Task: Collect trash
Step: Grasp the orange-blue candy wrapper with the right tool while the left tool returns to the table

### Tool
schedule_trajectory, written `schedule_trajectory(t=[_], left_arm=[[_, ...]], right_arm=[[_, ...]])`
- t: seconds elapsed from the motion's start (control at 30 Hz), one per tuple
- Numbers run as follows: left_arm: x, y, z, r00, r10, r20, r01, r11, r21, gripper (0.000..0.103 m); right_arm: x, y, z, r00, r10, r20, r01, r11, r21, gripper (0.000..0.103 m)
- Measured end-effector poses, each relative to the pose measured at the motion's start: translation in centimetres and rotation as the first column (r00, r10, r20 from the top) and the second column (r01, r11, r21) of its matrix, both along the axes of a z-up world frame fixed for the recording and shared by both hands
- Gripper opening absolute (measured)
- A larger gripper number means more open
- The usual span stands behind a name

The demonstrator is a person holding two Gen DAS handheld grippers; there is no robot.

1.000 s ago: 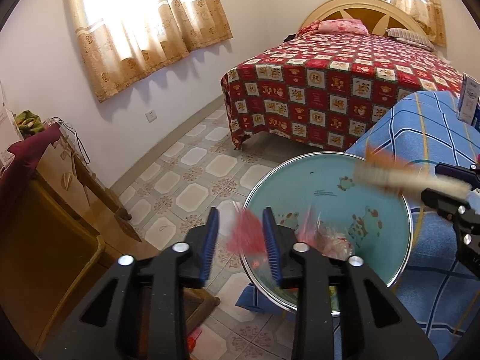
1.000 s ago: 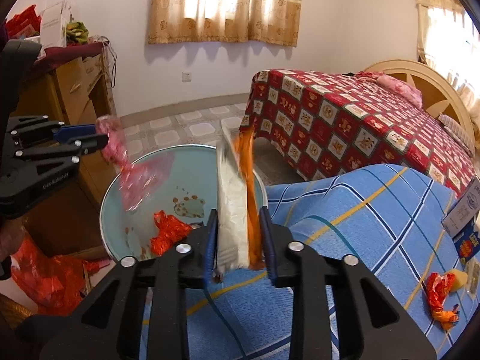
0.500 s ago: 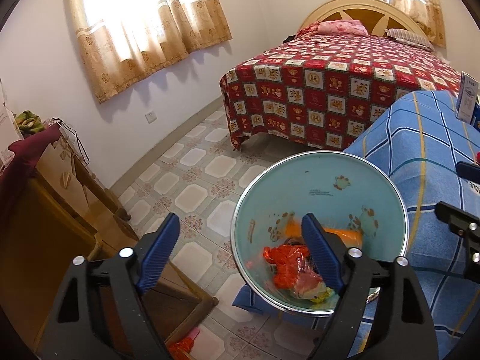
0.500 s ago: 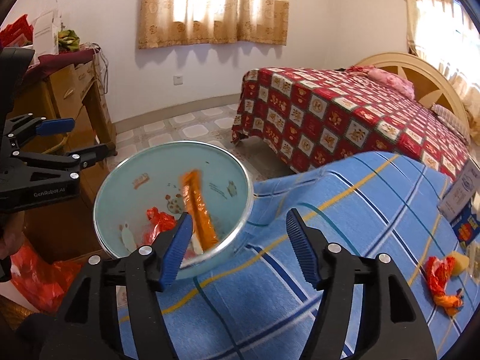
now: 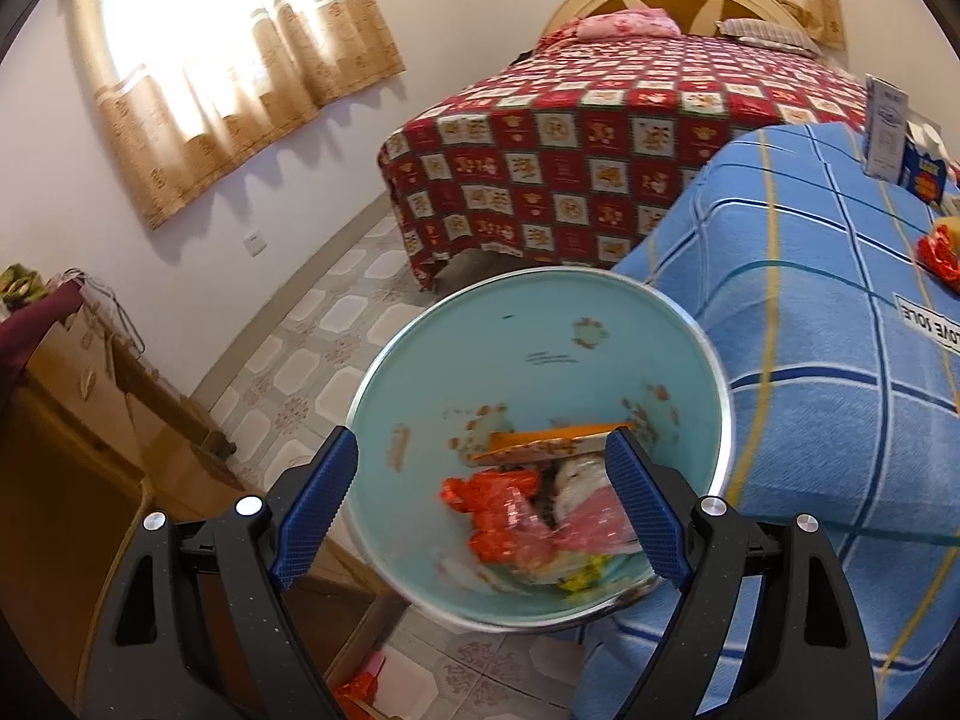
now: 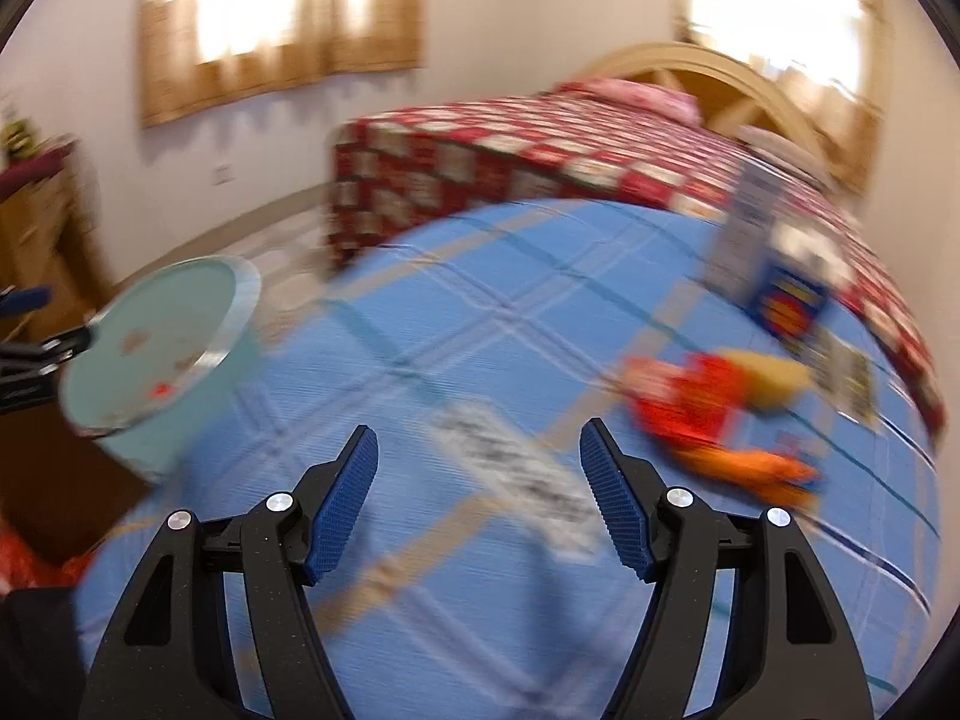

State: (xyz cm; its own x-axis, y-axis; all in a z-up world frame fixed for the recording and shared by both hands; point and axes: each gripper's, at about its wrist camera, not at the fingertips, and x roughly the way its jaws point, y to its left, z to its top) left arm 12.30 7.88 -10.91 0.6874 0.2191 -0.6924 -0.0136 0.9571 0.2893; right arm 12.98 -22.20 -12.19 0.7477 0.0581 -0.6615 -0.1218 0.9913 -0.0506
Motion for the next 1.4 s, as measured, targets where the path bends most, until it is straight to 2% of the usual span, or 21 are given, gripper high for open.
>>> schedule_trajectory(t=[0.07,0.17,0.33,0.43,0.47,0.67,0.87,0.93,0.97,1.07,1.17,1.27,1.33,1.4], left_arm=[[0.5,-1.0,0.1,1.000,-0.008,0.004,0.008,1.000,-0.005,0.084],[1.2,-2.7,0.1,1.000,-0.022,0.005,0.022,1.000,-0.008,0.084],[1.2,-4.9,0.4,0.998,-0.062,0.016,0.062,0.998,-0.005,0.087],[0.8,-5.4,0.2,0.997,-0.073,0.021,0.072,0.997,0.014,0.089],[0.8,-5.4,0.0,0.997,-0.074,0.016,0.073,0.997,0.018,0.089],[1.1,-5.0,-0.4,0.998,-0.061,-0.002,0.061,0.998,0.018,0.089],[1.2,-4.7,-0.3,0.998,-0.058,0.001,0.058,0.998,0.016,0.089],[1.2,-4.5,-0.3,0.999,-0.054,0.002,0.053,0.998,0.016,0.089],[1.2,-4.4,-0.2,0.999,-0.052,0.003,0.051,0.999,0.016,0.089],[1.3,-4.2,-0.1,0.999,-0.043,0.004,0.043,0.999,0.013,0.089],[1.4,-4.3,-0.2,0.999,-0.043,0.003,0.043,0.999,0.015,0.089],[1.3,-4.6,-0.2,0.999,-0.050,0.000,0.050,0.999,0.015,0.089],[1.3,-4.7,-0.2,0.999,-0.054,-0.001,0.054,0.998,0.016,0.089],[1.4,-4.7,-0.2,0.998,-0.057,-0.002,0.057,0.998,0.011,0.089]], right_arm=[[0.4,-4.2,-0.1,0.994,-0.113,-0.009,0.113,0.994,-0.005,0.069],[1.2,-8.0,-0.6,0.980,-0.199,-0.027,0.199,0.980,0.013,0.069],[2.3,-10.2,-1.3,0.980,-0.191,-0.052,0.191,0.981,-0.018,0.069],[2.8,-12.1,-1.8,0.979,-0.184,-0.091,0.187,0.982,0.025,0.069],[3.1,-12.3,-2.1,0.978,-0.168,-0.122,0.174,0.984,0.039,0.069],[3.2,-12.3,-2.5,0.979,-0.081,-0.187,0.102,0.989,0.106,0.068],[1.7,-10.0,-3.0,0.970,0.009,-0.243,0.032,0.986,0.165,0.056],[1.0,-9.0,-2.8,0.972,0.004,-0.234,0.026,0.992,0.123,0.056],[0.4,-8.4,-2.4,0.979,-0.016,-0.205,0.028,0.998,0.056,0.056],[-0.5,-8.0,-1.7,0.989,-0.041,-0.145,0.043,0.999,0.014,0.056],[-0.3,-8.1,-1.6,0.993,-0.057,-0.105,0.057,0.998,-0.003,0.066],[0.9,-8.4,-2.0,0.993,-0.031,-0.116,0.034,0.999,0.025,0.066],[1.9,-8.6,-2.3,0.989,-0.004,-0.148,0.011,0.999,0.045,0.063],[2.6,-8.3,-2.7,0.981,0.037,-0.191,-0.026,0.998,0.060,0.047]])
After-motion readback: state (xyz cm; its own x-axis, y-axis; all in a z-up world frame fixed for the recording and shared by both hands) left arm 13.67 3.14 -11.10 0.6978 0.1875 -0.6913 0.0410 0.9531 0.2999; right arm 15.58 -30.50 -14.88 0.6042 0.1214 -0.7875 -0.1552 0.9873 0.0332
